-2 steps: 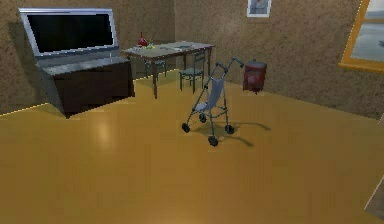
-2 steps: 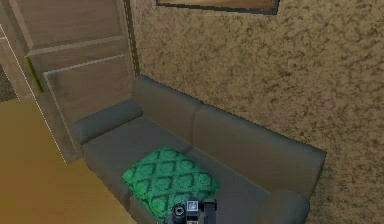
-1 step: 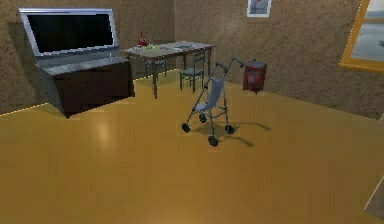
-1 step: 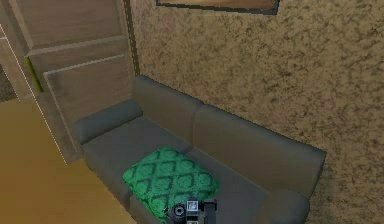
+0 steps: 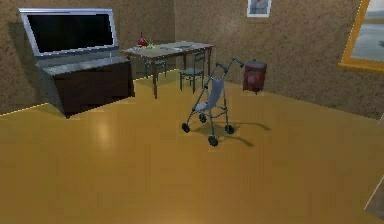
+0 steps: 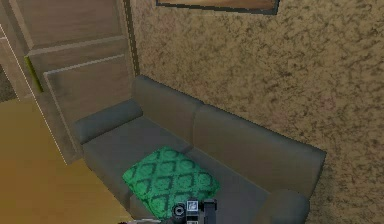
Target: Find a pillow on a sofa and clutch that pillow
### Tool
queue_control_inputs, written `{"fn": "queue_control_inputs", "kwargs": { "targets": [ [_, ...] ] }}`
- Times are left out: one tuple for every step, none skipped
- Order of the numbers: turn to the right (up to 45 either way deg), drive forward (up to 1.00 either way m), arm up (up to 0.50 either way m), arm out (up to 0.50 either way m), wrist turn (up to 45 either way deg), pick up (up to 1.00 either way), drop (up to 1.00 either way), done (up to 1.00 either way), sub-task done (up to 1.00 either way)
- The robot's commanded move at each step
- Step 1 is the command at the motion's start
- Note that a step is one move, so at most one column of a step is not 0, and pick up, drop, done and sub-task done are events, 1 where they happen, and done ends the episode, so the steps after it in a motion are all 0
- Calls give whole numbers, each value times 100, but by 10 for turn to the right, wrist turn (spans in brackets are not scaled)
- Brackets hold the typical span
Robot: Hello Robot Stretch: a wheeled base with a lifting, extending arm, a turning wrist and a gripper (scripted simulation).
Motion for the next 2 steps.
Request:
{"fn": "queue_control_inputs", "kwargs": {
  "targets": [
    [0, 0, 0, 0, 450, 0, 0, 0, 0],
    [0, 0, 0, 0, 300, 0, 0, 0, 0]
  ]
}}
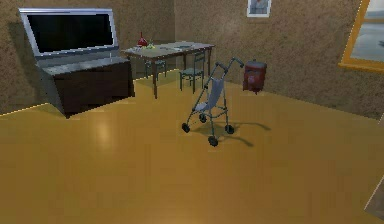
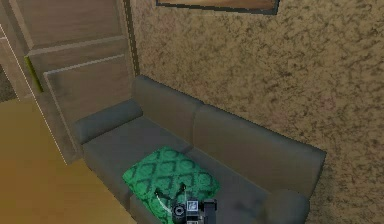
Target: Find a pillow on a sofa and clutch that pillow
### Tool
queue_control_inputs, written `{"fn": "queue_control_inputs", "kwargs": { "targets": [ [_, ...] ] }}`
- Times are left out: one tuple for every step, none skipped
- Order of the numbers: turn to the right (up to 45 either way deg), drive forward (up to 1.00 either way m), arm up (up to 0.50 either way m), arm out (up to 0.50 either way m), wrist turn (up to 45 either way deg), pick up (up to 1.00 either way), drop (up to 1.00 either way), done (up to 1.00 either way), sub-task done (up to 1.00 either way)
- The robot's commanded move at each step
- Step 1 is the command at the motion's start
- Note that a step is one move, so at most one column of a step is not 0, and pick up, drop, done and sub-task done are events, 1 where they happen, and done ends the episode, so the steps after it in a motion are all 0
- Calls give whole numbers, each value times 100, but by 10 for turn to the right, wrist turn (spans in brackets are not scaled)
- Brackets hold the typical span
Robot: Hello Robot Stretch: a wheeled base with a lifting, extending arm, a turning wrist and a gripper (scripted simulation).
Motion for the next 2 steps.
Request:
{"fn": "queue_control_inputs", "kwargs": {
  "targets": [
    [0, 0, -30, 0, 0, 0, 0, 0, 0],
    [0, 0, 0, 0, 0, 100, 0, 0, 0]
  ]
}}
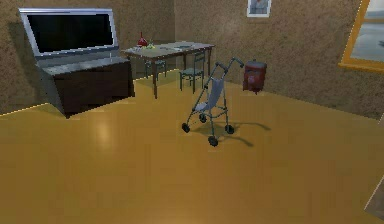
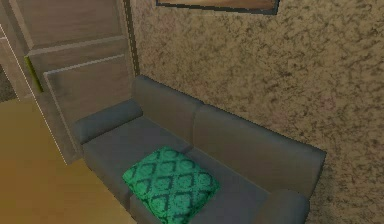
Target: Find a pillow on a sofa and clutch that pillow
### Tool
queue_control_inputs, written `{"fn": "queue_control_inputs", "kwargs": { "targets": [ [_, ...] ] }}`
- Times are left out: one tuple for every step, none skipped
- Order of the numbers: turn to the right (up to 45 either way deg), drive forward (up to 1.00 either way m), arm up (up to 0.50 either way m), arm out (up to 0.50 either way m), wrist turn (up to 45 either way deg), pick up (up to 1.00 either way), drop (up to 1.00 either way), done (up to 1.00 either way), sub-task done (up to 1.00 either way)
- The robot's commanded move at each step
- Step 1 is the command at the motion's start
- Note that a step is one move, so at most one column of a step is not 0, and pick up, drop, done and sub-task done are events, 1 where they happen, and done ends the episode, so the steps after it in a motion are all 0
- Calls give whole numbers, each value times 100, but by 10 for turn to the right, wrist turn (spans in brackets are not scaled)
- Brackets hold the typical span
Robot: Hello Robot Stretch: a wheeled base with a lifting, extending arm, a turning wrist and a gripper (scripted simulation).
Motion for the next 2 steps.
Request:
{"fn": "queue_control_inputs", "kwargs": {
  "targets": [
    [0, 0, 10, 0, 0, 0, 0, 0, 0],
    [0, 0, 0, 0, 0, 0, 0, 100, 0]
  ]
}}
